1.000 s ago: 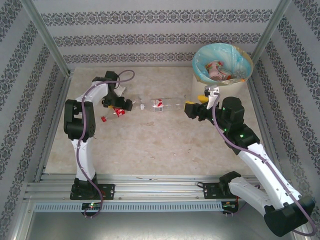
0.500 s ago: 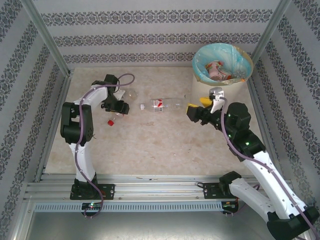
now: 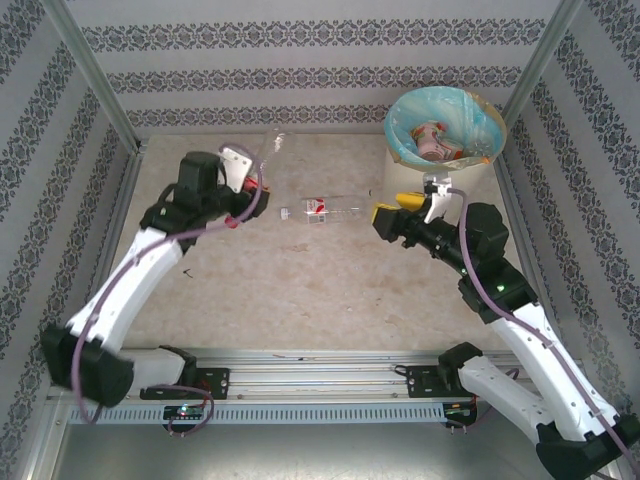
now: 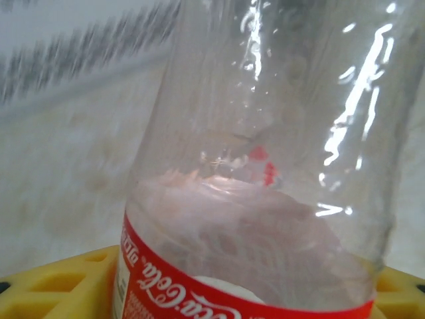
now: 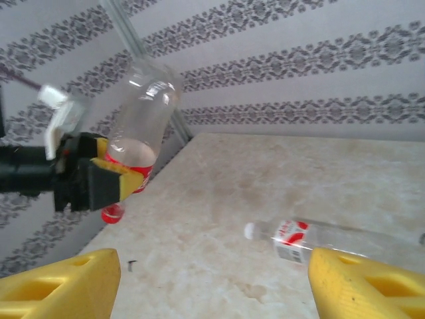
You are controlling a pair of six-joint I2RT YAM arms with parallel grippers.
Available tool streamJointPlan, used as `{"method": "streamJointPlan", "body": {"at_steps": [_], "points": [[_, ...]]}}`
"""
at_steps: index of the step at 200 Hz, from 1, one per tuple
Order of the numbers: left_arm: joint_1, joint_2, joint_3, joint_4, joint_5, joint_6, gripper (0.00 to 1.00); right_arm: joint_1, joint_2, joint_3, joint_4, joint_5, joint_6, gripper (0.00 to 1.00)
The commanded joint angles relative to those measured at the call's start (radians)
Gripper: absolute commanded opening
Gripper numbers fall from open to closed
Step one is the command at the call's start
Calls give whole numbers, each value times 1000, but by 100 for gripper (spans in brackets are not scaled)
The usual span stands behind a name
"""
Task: Put the plastic bottles in the bin
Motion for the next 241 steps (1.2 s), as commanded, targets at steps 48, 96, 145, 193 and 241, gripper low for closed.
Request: {"method": "streamJointPlan", "body": {"at_steps": [48,96,145,193,241], "points": [[-99,-245,-259,491,270,-42,9,235,168,207,181,-51,6,84],[-101,-282,-289,487,390,-31,0,376,322,322,188,90,-68,91],[-100,-328,-320,520,414,-42,0,417,424,380,230,120,-93,92],[-104,-318,-326,516,431,-38,0,441,474,398,287,143,-152,88],[-112,-295,-326,481,401,-6,0,450,520,456,280,216,-235,69]]}}
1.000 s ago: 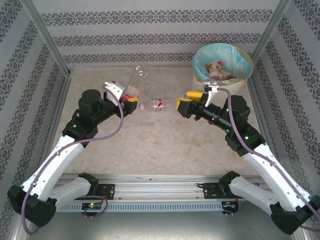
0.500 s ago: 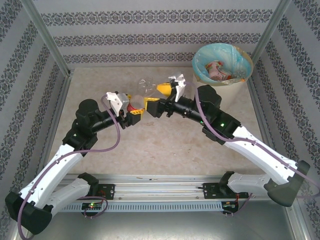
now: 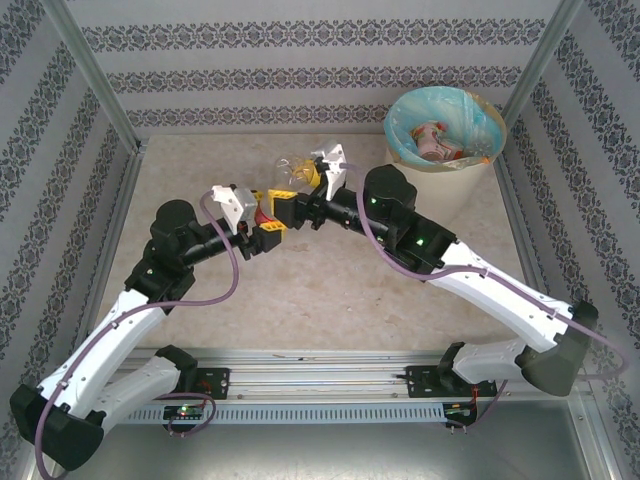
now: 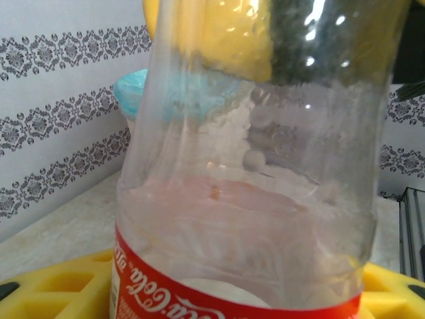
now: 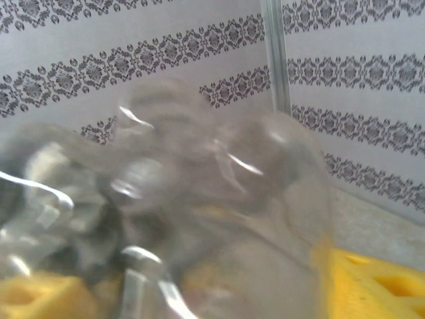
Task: Put the plastic bottles in the bin
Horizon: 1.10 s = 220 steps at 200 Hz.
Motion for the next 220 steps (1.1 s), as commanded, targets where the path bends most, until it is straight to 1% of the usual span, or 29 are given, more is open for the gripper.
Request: {"method": "streamJointPlan", "body": {"at_steps": [1,15,27,39,50,66,76,92,114,118,122,151,169,174,194,220], "points": [[-21,2,-4,28,13,32,1,4,21,59,47,73,-56,69],[-23,-3,-6,22,-2,42,3,4,24,73,28,82,-70,61],[-25,-9,-11,27,-23,44,7,3,17,70,24,89,-75,57],[-25,-14,-21,41,-44,44,12,3,6,65,21,97,-73,54],[-26,-16,-34,62,-67,39,20,2,-5,56,20,106,-71,53],[-25,-18,-45,90,-89,25,23,1,-18,42,17,109,-66,52],[-26,-20,-46,97,-87,17,34,1,-26,34,16,113,-64,51],[-25,-24,-45,101,-83,9,46,-5,-38,26,15,121,-61,49],[-25,-37,-53,112,-94,11,78,-30,-45,40,-5,127,-54,47],[-25,-40,-56,115,-98,13,83,-34,-48,43,-10,127,-52,46],[-25,-43,-59,118,-102,16,86,-42,-48,48,-16,130,-50,46],[-25,-68,-77,140,-167,22,91,-109,-54,79,-53,126,-41,45],[-25,-91,-91,158,-210,31,93,-159,-50,116,-88,114,-63,45],[-25,-97,-97,165,-222,35,96,-175,-48,127,-98,113,-72,45],[-25,-115,-116,186,-267,48,99,-242,-34,192,-146,126,-140,45],[-26,-122,-117,181,-290,63,100,-320,-5,291,-188,226,-285,47]]}}
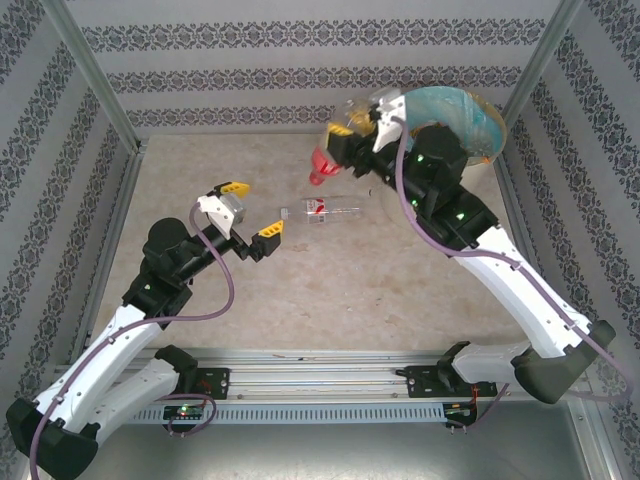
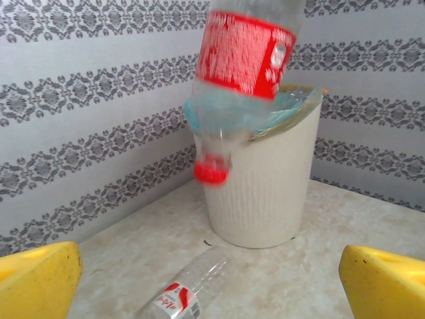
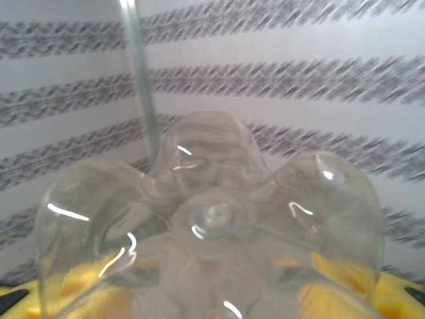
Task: Put the plastic bottles in the bin
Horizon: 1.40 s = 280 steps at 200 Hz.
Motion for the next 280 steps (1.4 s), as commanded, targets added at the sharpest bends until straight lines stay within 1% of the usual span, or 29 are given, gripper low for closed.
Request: {"method": "streamJointPlan", "body": {"at_steps": [1,33,39,50,59,76,92,108,131,160,189,211,225,234,253,260,265,268,271,275,280], "points": [[-6,-15,-5,67,-50,33,100,-60,16,99,-37,105,-160,47],[-5,-7,-3,59,-47,39,100,-188,72,190,-58,230,-269,47],[-6,-5,-2,57,-43,37,100,-213,86,195,-57,268,-301,47],[-5,-1,-2,58,-38,35,100,-252,104,194,-46,296,-337,48],[-5,2,-2,59,-36,33,100,-304,125,181,-32,293,-344,51],[-6,8,-4,64,-34,28,100,-382,163,171,-38,263,-338,51],[-6,11,-2,66,-33,24,100,-430,199,147,-33,251,-353,51],[-5,11,-3,65,-28,24,100,-453,236,111,-27,245,-379,52],[-5,10,-3,64,-30,27,100,-475,273,50,-14,214,-394,56],[-5,11,-3,62,-28,29,100,-491,298,0,7,167,-411,57],[-6,16,-1,59,-25,33,100,-515,319,-19,20,100,-414,59],[-6,16,-2,58,-25,35,100,-517,314,-8,18,83,-432,56],[-6,18,-3,61,-30,35,100,-517,304,1,35,82,-451,57],[-6,23,-3,62,-28,33,100,-518,308,21,25,95,-461,59],[-6,28,3,60,-13,23,100,-529,316,38,-8,123,-443,69],[-6,28,3,61,-7,21,100,-533,312,25,-10,122,-425,77],[-5,26,1,61,-6,20,100,-535,310,16,-10,120,-411,84],[-6,26,1,61,-6,21,100,-535,307,10,-10,121,-402,90],[-5,26,2,61,-7,21,100,-535,303,6,-10,123,-391,94],[-5,26,0,62,-7,21,100,-534,297,4,-14,123,-377,97],[-5,26,0,64,-9,20,100,-533,287,4,-21,119,-346,98]]}}
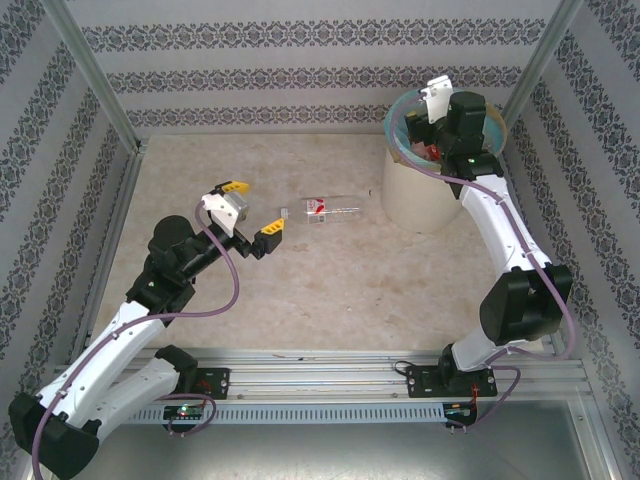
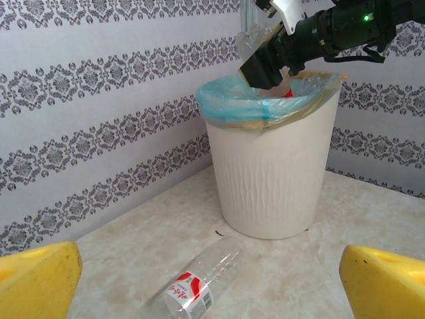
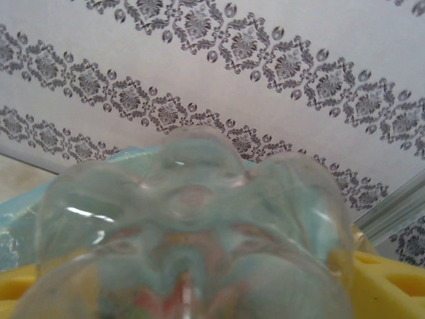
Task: Put the plastic bottles in the bin
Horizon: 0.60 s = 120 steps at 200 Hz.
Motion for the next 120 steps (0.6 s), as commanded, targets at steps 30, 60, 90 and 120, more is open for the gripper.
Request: {"method": "streamJointPlan", "body": {"at_steps": [30,60,90,120], "points": [[-5,1,-2,75,22,-5,100,7,-107,16,20,-79,199,98],[-6,14,8,63,52,-10,100,55,-120,59,80,-9,228,95],[-5,11,7,56,49,-2,100,69,-51,137,57,30,215,84],[-5,9,5,53,39,5,100,61,47,245,-39,71,192,66]]}}
